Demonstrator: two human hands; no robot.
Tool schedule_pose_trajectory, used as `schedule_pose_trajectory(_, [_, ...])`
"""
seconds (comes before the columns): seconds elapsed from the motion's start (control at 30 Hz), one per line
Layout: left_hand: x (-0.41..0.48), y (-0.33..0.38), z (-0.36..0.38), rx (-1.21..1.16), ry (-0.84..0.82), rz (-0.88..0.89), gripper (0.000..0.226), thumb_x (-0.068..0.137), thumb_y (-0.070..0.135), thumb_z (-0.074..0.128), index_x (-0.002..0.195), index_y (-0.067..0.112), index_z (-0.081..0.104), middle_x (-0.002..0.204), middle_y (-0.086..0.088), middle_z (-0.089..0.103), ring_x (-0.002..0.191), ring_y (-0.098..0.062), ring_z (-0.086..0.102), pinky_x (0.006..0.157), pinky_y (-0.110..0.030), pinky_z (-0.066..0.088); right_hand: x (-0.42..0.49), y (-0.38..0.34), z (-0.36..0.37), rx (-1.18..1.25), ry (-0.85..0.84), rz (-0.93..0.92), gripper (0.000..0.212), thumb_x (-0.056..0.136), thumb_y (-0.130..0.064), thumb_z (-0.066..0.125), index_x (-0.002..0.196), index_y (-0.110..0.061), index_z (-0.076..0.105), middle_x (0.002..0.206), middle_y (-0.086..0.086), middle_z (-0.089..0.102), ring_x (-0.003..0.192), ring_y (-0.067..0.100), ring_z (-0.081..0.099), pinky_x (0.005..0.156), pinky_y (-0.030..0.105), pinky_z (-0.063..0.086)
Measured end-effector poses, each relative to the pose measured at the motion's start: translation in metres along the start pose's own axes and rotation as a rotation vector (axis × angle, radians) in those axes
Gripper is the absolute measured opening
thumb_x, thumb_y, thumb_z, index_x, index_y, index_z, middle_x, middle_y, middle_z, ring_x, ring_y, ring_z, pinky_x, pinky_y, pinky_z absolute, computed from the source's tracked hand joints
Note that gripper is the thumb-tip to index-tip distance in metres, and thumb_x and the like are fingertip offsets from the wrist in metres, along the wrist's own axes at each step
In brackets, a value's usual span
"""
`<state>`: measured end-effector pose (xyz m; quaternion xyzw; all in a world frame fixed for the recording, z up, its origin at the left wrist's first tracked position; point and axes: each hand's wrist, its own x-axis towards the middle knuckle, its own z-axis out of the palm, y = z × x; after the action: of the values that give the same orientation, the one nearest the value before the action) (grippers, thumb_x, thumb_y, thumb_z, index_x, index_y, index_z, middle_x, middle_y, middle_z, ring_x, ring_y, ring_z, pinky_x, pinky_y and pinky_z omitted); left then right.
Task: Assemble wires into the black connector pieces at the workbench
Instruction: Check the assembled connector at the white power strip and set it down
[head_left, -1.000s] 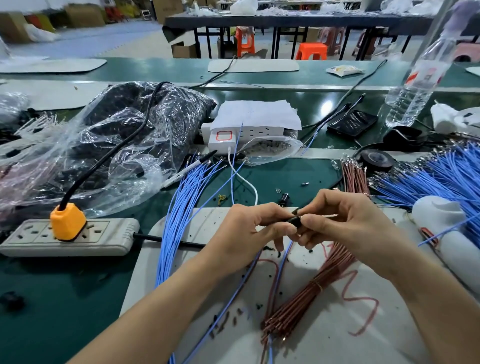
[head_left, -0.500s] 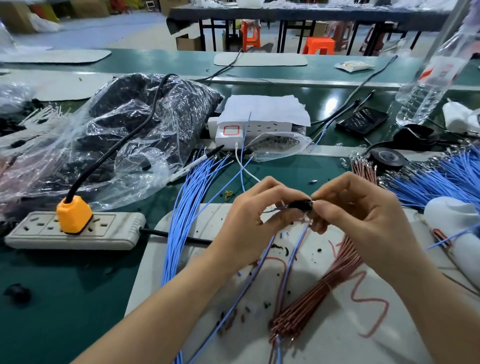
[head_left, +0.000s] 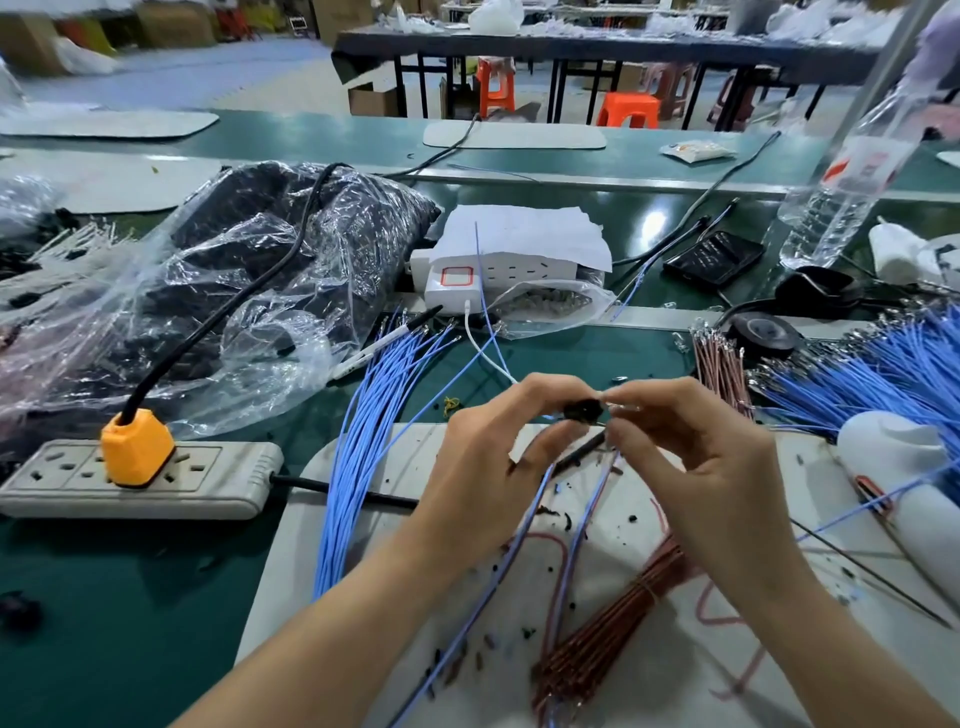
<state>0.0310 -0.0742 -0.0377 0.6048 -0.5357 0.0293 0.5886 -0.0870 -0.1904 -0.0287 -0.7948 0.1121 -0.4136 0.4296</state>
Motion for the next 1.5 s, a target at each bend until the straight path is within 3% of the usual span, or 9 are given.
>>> schedule_pose_trajectory(0.17, [0.002,0.001,-0.002,0.026,0.015,0.08,0.017,0.087,0.005,0.064,0.104,0.007,0.066,0.101,-0.005,0.056,0.089,-0.005,0.058,0.078,-0.023,0.049,-0.003,-0.001,0.007,-0.06,0.021,-0.081,0.019,0.079,-0.02,0.071,0.093,-0.03,0.065,0.086,-0.005,0.068,0.075,0.01,0.068,0.071,0.029,0.056])
schedule_pose_trajectory(0.27, [0.001,0.002,-0.002,0.032,-0.005,0.097,0.016,0.089,0.007,0.064,0.105,0.008,0.065,0.097,-0.003,0.058,0.082,-0.005,0.057,0.075,-0.023,0.049,-0.004,0.002,0.008,-0.115,-0.012,-0.134,0.014,0.081,-0.019,0.073,0.094,-0.015,0.069,0.083,-0.005,0.066,0.074,0.006,0.066,0.069,0.022,0.054])
schedule_pose_trajectory(0.4, [0.0,0.002,0.0,0.017,-0.015,0.121,0.019,0.088,0.007,0.065,0.105,0.013,0.061,0.096,0.004,0.061,0.081,-0.003,0.058,0.075,-0.016,0.046,-0.007,0.005,0.011,-0.152,-0.026,-0.139,0.011,0.08,-0.009,0.07,0.09,-0.009,0.071,0.079,-0.009,0.062,0.073,0.0,0.061,0.068,0.013,0.049])
schedule_pose_trajectory(0.63, [0.0,0.008,-0.001,0.021,0.014,0.133,0.017,0.088,0.014,0.066,0.104,0.018,0.061,0.092,0.011,0.063,0.078,-0.001,0.058,0.061,-0.021,0.046,-0.007,0.004,0.01,-0.205,-0.05,-0.186,0.007,0.08,-0.004,0.067,0.086,-0.004,0.071,0.073,-0.003,0.059,0.067,0.006,0.057,0.065,0.014,0.046])
schedule_pose_trajectory(0.8, [-0.001,0.01,-0.001,0.048,0.014,0.155,0.014,0.085,0.011,0.068,0.099,0.01,0.068,0.091,0.004,0.069,0.08,-0.007,0.059,0.07,-0.018,0.045,-0.008,0.005,0.009,-0.166,-0.024,-0.189,0.013,0.076,0.003,0.067,0.086,-0.003,0.072,0.072,0.002,0.061,0.065,0.009,0.059,0.064,0.017,0.049])
schedule_pose_trajectory(0.97, [-0.002,0.013,0.004,0.008,0.022,0.129,0.013,0.085,0.006,0.068,0.097,0.002,0.069,0.093,0.0,0.07,0.082,-0.017,0.061,0.074,-0.025,0.05,-0.009,0.005,0.012,-0.14,0.02,-0.17,0.012,0.073,0.001,0.069,0.083,-0.004,0.073,0.07,0.002,0.063,0.063,0.011,0.059,0.061,0.021,0.049])
schedule_pose_trajectory(1.13, [-0.001,0.016,0.007,-0.05,0.032,0.102,0.011,0.085,0.004,0.067,0.097,0.002,0.068,0.108,-0.007,0.06,0.081,-0.01,0.061,0.08,-0.023,0.049,-0.01,0.004,0.01,-0.111,0.041,-0.211,0.018,0.077,0.001,0.069,0.087,-0.013,0.072,0.073,0.001,0.062,0.066,0.009,0.059,0.064,0.017,0.046])
schedule_pose_trajectory(1.27, [-0.002,0.016,0.007,-0.045,0.02,0.112,0.014,0.085,0.002,0.066,0.099,0.001,0.068,0.098,-0.008,0.061,0.083,-0.016,0.062,0.078,-0.026,0.051,-0.01,0.003,0.009,-0.12,0.057,-0.232,0.013,0.078,-0.002,0.069,0.089,-0.007,0.073,0.077,0.001,0.063,0.069,0.008,0.06,0.065,0.019,0.048])
schedule_pose_trajectory(1.5, [-0.002,0.018,0.007,0.019,0.043,0.127,0.015,0.084,0.002,0.065,0.099,-0.002,0.068,0.094,-0.004,0.057,0.084,-0.005,0.058,0.08,-0.016,0.046,-0.01,0.001,0.01,-0.088,0.062,-0.247,0.021,0.08,-0.005,0.068,0.094,-0.02,0.067,0.079,-0.001,0.063,0.071,0.01,0.06,0.066,0.02,0.047])
